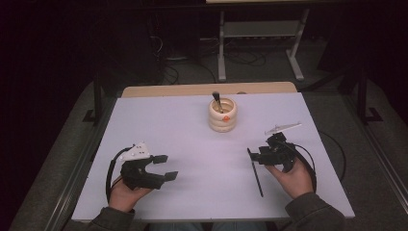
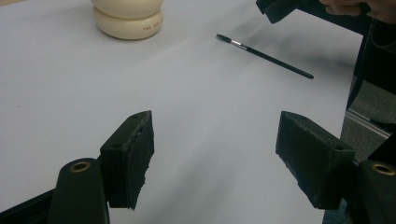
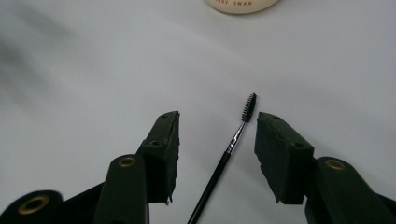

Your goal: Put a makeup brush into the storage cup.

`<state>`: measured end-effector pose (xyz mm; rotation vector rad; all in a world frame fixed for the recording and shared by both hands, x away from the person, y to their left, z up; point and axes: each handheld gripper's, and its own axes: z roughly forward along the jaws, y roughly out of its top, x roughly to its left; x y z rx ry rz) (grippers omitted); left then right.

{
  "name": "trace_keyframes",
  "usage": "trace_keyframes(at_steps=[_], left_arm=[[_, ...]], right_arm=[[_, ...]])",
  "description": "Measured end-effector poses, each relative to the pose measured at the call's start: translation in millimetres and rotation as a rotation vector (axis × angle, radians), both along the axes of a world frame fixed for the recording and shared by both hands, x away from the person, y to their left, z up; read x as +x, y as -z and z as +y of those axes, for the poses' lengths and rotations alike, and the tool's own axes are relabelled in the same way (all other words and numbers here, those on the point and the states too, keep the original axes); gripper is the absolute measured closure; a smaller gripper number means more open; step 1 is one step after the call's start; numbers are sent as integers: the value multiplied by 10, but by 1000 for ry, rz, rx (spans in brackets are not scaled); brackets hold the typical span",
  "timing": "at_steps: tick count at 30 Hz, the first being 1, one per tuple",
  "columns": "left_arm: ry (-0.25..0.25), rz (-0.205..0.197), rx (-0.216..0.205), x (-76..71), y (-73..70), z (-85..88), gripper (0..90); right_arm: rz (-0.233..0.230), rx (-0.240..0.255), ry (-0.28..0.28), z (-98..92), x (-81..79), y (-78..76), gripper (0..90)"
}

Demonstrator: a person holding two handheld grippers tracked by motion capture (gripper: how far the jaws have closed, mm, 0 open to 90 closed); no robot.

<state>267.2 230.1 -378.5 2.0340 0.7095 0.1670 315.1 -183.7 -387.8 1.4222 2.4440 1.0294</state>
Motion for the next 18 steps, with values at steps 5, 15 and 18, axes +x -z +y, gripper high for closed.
trace_keyframes(at_steps=[5,15,18], left_arm=[[2,-1,0,0,0,-6,276],[-4,5,-6,3,9,-3,275],[-1,7,-2,6,14,-7,275]], right_arm=[[17,-27,2,49,4,72,528],[83,-51,39,77,7,214,617],[88,-67,42,106,-7,244,643]])
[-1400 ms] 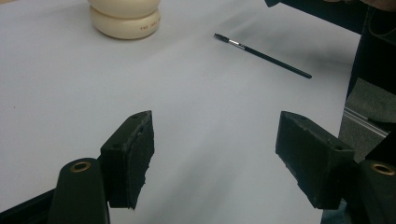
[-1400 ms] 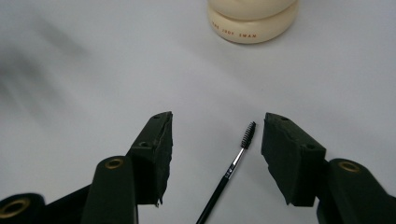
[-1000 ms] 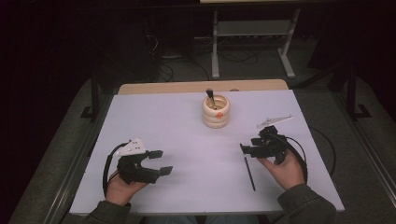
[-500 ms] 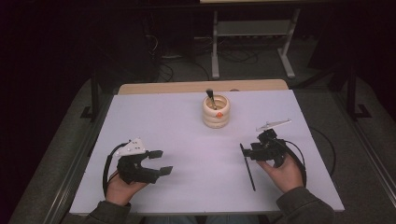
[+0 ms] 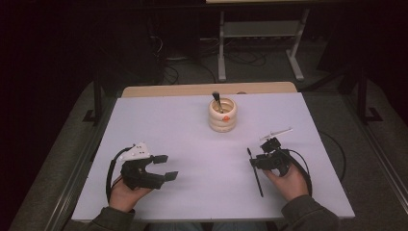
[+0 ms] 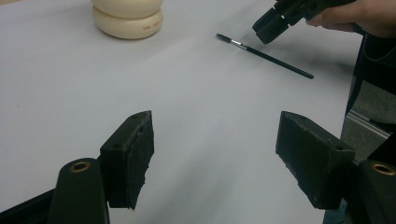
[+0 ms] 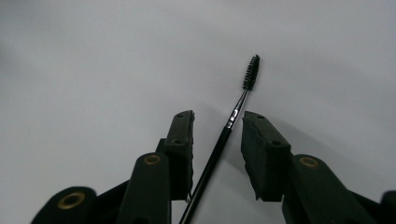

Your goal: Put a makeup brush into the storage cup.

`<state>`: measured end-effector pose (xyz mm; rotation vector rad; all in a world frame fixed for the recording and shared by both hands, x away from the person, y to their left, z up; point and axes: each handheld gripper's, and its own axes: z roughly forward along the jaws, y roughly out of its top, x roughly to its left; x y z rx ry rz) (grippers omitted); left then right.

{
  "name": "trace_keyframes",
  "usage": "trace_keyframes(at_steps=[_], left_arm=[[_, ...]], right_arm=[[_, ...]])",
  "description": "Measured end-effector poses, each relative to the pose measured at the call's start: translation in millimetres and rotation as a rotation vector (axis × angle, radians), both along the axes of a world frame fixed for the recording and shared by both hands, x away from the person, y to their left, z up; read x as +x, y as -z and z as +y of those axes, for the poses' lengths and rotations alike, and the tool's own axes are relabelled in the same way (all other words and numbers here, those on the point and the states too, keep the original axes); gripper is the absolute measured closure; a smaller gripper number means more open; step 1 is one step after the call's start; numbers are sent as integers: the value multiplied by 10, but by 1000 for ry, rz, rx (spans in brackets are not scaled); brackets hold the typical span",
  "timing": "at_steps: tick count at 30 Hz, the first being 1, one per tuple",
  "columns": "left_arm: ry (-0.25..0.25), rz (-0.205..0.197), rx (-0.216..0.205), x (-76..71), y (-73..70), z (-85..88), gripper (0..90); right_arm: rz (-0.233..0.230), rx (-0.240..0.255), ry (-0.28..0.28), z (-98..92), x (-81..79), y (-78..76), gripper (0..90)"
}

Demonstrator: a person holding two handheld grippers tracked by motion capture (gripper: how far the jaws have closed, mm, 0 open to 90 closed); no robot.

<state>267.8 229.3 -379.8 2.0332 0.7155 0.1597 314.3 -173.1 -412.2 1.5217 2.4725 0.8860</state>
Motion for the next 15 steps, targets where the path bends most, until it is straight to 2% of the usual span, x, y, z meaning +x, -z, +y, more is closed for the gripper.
trace_keyframes(at_steps=[6,8,15], left_arm=[[0,0,-5,-5,-3,-2,275],[0,1,-4,-2,-2,2,275],[7,-2,1,-2,-2,-3,274]], right_arm=[[8,-18,7,34,-2,45,651],[8,-47,2,47,-5,64,664],[17,-61,3,57,-4,101,694]])
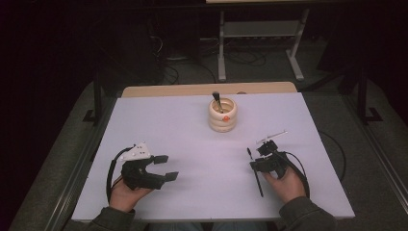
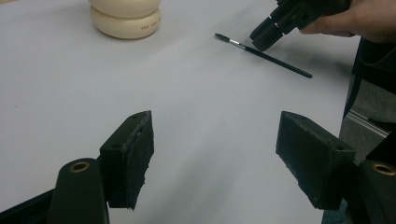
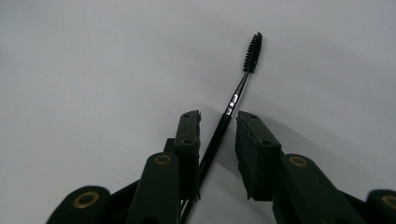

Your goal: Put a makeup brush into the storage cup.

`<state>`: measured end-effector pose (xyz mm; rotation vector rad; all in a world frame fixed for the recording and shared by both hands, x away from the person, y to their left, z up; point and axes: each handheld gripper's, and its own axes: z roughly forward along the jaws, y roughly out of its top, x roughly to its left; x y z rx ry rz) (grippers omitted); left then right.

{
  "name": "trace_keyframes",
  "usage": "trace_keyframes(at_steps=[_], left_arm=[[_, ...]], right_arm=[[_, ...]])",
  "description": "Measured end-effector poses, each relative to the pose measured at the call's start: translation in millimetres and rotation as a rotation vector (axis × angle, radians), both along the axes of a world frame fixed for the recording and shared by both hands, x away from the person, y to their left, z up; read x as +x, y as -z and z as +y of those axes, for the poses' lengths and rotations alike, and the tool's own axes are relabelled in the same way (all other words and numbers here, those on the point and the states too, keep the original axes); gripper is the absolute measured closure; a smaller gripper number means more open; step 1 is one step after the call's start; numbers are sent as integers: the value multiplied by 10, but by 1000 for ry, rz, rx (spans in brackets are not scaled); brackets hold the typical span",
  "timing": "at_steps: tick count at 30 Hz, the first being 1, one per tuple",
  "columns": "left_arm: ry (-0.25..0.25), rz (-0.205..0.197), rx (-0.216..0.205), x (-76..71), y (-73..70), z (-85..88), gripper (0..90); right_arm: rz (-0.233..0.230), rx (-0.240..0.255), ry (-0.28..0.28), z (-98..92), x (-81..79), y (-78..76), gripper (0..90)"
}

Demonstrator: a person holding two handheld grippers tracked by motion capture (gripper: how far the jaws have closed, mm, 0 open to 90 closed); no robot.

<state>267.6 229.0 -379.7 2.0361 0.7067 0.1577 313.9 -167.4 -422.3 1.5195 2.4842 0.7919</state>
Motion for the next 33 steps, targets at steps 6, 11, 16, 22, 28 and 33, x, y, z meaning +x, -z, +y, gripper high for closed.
trace_keyframes(at_steps=[6,11,16,22,28,33], left_arm=[[0,2,0,0,0,-2,273],[-2,2,-4,-2,-5,1,274],[-3,3,-6,-1,-4,3,274],[-3,0,-7,3,-5,8,274],[0,2,-9,-3,-9,-1,271],[-1,4,-8,2,-1,1,271]], right_arm=[[8,-14,3,31,6,20,711],[3,-35,-6,47,38,30,730],[14,-61,-6,93,50,38,748],[1,-104,2,155,32,57,782],[6,-113,11,164,44,55,821],[8,-103,16,140,51,58,847]])
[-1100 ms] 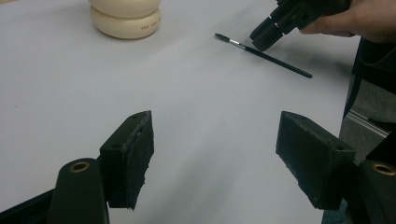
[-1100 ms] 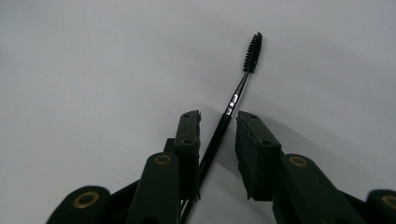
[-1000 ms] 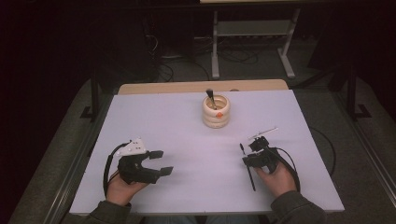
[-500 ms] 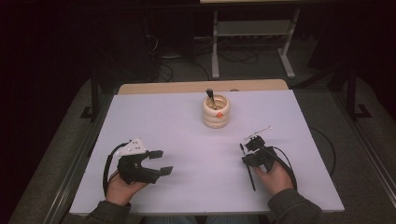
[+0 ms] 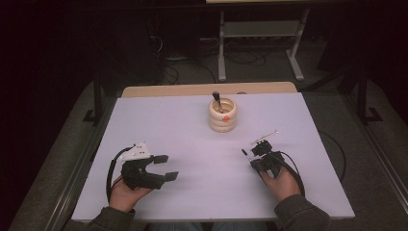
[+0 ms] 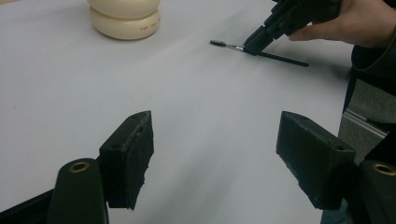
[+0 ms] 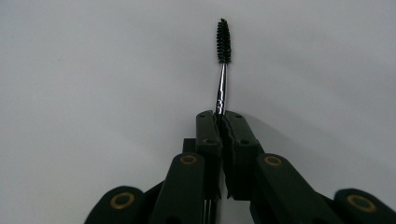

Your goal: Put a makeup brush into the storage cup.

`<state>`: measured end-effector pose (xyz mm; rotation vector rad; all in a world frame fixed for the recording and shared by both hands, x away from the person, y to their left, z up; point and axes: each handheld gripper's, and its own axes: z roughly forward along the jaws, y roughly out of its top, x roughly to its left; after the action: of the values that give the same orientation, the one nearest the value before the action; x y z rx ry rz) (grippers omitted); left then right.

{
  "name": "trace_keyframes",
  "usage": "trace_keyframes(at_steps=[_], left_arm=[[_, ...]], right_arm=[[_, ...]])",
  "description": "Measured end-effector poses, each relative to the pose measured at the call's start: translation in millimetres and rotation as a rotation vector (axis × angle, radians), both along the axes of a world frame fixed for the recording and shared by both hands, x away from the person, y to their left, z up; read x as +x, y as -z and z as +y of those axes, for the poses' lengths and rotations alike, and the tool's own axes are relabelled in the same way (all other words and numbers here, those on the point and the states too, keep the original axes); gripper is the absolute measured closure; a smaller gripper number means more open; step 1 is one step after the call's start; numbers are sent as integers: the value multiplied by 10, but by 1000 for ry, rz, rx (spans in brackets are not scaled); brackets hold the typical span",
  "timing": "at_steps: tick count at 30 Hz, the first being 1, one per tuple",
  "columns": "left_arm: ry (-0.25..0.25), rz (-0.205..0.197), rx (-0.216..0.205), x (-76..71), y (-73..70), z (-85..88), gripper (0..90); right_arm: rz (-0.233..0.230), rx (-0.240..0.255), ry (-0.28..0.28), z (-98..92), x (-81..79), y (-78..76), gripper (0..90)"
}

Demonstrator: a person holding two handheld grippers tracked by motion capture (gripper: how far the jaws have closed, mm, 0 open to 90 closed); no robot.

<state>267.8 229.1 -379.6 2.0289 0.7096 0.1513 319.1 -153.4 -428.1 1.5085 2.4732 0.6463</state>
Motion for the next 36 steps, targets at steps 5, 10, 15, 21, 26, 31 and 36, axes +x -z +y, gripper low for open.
trace_keyframes(at_steps=[5,10,15,21,26,31,36], left_arm=[[-2,0,-2,4,1,4,271],[5,0,-18,3,-6,10,270],[5,-1,-20,3,-6,8,270],[7,4,-22,1,-2,-9,270],[17,4,-21,5,0,-24,271],[27,12,-23,4,8,-68,272],[53,13,-18,8,13,-142,273]], right_arm=[[5,11,-1,-18,9,-2,849],[25,34,14,-60,19,-12,850],[12,51,18,-105,14,-52,851],[-15,78,7,-162,4,-126,851],[-50,117,-34,-146,-38,-243,850],[-58,154,-91,-81,-60,-321,850],[-93,204,-175,57,-106,-419,850]])
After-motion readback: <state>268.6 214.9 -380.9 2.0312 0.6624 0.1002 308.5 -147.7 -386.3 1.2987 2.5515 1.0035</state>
